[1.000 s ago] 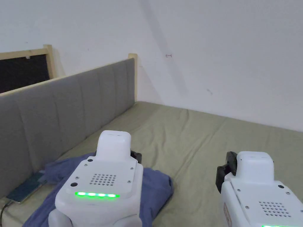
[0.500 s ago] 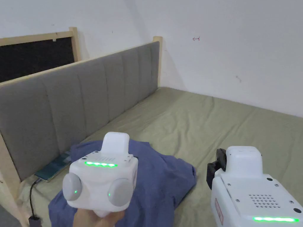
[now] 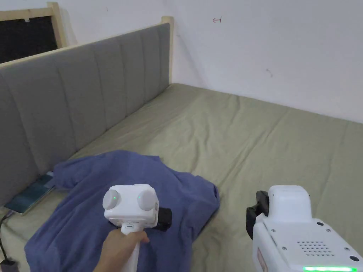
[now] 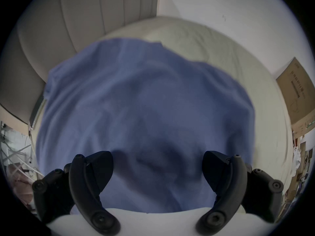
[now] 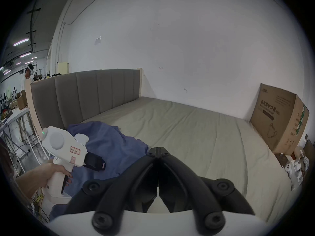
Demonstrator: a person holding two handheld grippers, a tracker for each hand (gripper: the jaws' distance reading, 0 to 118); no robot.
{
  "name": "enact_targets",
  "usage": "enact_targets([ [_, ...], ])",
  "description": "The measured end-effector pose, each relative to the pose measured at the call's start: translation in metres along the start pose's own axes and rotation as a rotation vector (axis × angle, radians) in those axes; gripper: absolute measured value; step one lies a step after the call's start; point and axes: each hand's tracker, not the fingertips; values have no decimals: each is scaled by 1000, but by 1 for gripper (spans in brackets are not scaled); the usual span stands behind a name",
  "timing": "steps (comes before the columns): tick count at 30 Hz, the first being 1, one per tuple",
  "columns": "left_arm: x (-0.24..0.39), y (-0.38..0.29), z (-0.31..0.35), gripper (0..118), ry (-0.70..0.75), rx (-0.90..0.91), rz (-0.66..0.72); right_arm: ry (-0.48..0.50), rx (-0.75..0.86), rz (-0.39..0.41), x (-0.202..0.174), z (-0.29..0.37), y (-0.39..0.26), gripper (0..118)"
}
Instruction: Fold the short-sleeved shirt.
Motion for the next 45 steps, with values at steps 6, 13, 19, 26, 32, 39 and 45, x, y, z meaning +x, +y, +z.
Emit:
enact_targets([
  [6,2,-4,7,43,28,38,-21,-3,-52,-21,6,-9,-8,0],
  [13,6,0,9,2,49,39,12,13,-81,-35,9,-5,-16,0],
  [19,-17,6,38,2,-229,74,194,-26,-79,-109,33,1,-14,0],
  [26,34,33,91,2,-414,167,136,-121,-38,-172,76,22,-5,0],
  [32,117,44,165,2,-631,291,-25,-239,19,-243,121,51,4,0],
  [39,250,7,245,2,-1002,335,-359,-417,96,-288,178,105,12,0],
  [45,338,-63,224,2,-1025,190,-530,-570,119,-339,219,154,5,0],
])
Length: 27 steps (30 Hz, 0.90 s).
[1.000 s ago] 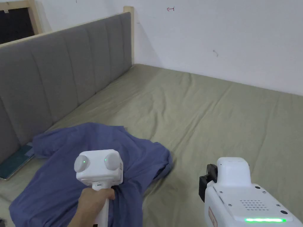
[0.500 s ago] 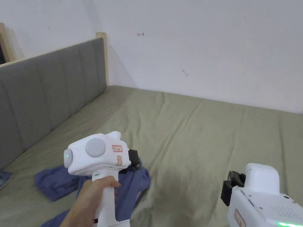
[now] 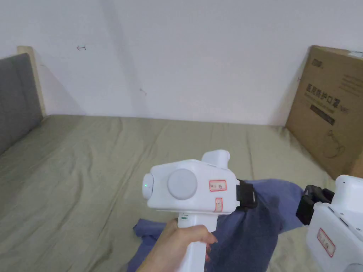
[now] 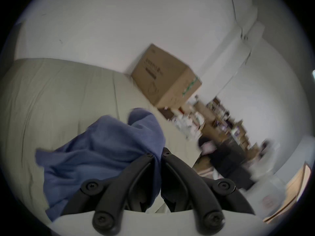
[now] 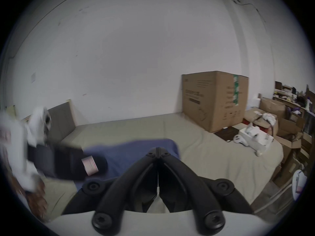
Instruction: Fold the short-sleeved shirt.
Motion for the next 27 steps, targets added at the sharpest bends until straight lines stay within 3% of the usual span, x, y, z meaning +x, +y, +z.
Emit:
enact_targets([
  [5,-19,-74,-87,2,72,-252,48,-81,-60,-61,40,-8,-15,0],
  [8,-28,-112,-120,4,163,-365,6,-87,-101,-85,53,-17,-27,0],
  [9,-32,-117,-123,11,176,-386,-5,-87,-108,-86,55,-18,-30,0],
  [10,-34,-121,-125,28,193,-405,3,-90,-119,-85,55,-21,-32,0],
  [11,-36,-122,-123,67,202,-404,21,-89,-131,-82,56,-25,-35,0],
  [12,-38,-120,-121,90,200,-407,20,-88,-137,-81,55,-27,-37,0],
  [13,-41,-116,-115,98,197,-399,34,-84,-146,-80,54,-30,-38,0],
  [16,-43,-97,-93,99,203,-324,54,-55,-163,-83,46,-37,-40,0],
  [18,-44,-83,-76,98,226,-287,32,-32,-170,-69,38,-39,-41,0],
  [19,-45,-80,-68,91,244,-261,21,-21,-171,-58,34,-40,-43,0],
  [21,-49,-80,-57,20,279,-243,11,-4,-176,-45,25,-41,-46,0],
  [22,-54,-85,-56,0,291,-251,10,9,-185,-41,21,-43,-48,0],
  [25,-73,-108,-57,0,376,-309,51,39,-206,-30,10,-45,-56,0],
  [27,-82,-122,-52,0,349,-313,94,62,-216,-12,5,-46,-61,0],
])
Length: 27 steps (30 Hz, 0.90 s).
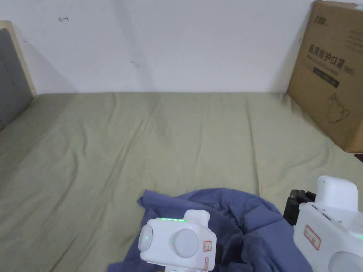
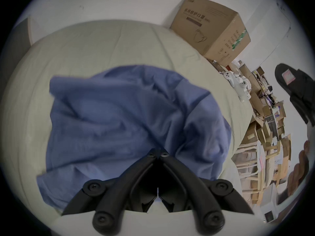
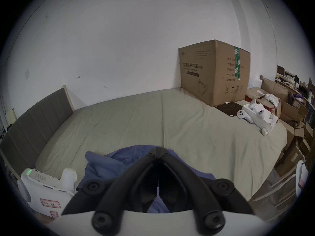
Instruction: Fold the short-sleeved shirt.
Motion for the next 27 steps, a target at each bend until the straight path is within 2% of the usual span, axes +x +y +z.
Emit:
enact_targets([
  [6,-29,-17,16,0,29,41,71,21,-47,7,-7,-17,-10,0],
  [11,-67,16,42,3,129,111,90,12,-75,12,-5,-34,-14,0],
  [12,-75,27,45,20,147,129,88,9,-82,7,-2,-37,-14,0],
  [13,-86,41,47,49,171,146,93,7,-88,0,0,-41,-14,0],
  [14,-98,52,47,83,194,146,91,6,-93,-9,2,-45,-14,0],
  [15,-106,65,44,96,212,132,84,3,-98,-16,3,-48,-14,0],
  [19,-142,115,21,98,258,111,111,-15,-124,-22,10,-63,-18,0],
  [24,-172,150,-22,96,189,39,246,-39,-177,-19,16,-81,-25,0],
  [27,-181,154,-29,86,149,47,284,-50,-197,-8,19,-88,-29,0],
])
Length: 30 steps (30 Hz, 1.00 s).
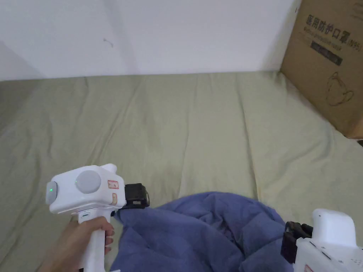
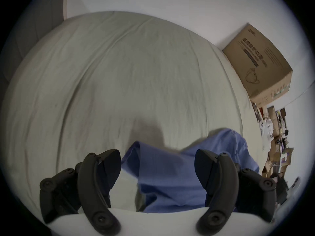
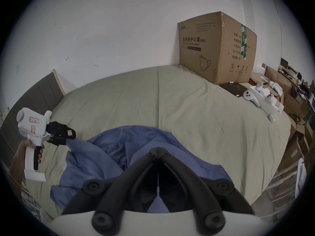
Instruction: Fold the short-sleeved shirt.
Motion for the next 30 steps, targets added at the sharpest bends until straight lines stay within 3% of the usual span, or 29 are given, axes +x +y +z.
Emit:
enact_targets([
  [3,1,-2,-7,50,8,-24,-43,-13,-18,7,0,-8,-3,0],
  [4,4,-4,-10,50,32,-42,-82,-12,-28,7,0,-11,-4,0],
  [5,7,-7,-13,4,72,-47,-108,-9,-35,6,0,-13,-5,0],
  [11,11,-15,4,1,61,-12,-146,13,-42,37,-1,-20,10,0],
  [14,17,-14,18,1,57,20,-162,73,-42,55,-5,-32,29,0],
  [16,17,-13,25,1,57,31,-174,138,-77,111,-12,-47,43,1],
  [17,18,-14,27,1,55,34,-180,166,-72,123,-17,-56,50,15],
  [18,20,-14,28,1,56,36,-183,188,-105,149,-21,-66,58,38],
  [20,18,-15,30,1,63,41,-190,210,-149,206,-30,-89,71,97],
  [23,19,-17,31,1,69,44,-205,211,-185,310,-44,-131,84,99],
  [27,19,-19,33,1,74,44,-222,115,-312,464,-48,-189,84,99],
  [29,18,-19,33,1,71,45,-225,91,-391,485,-40,-209,77,95],
  [30,17,-19,33,1,71,45,-228,106,-424,468,-36,-215,74,87],
])
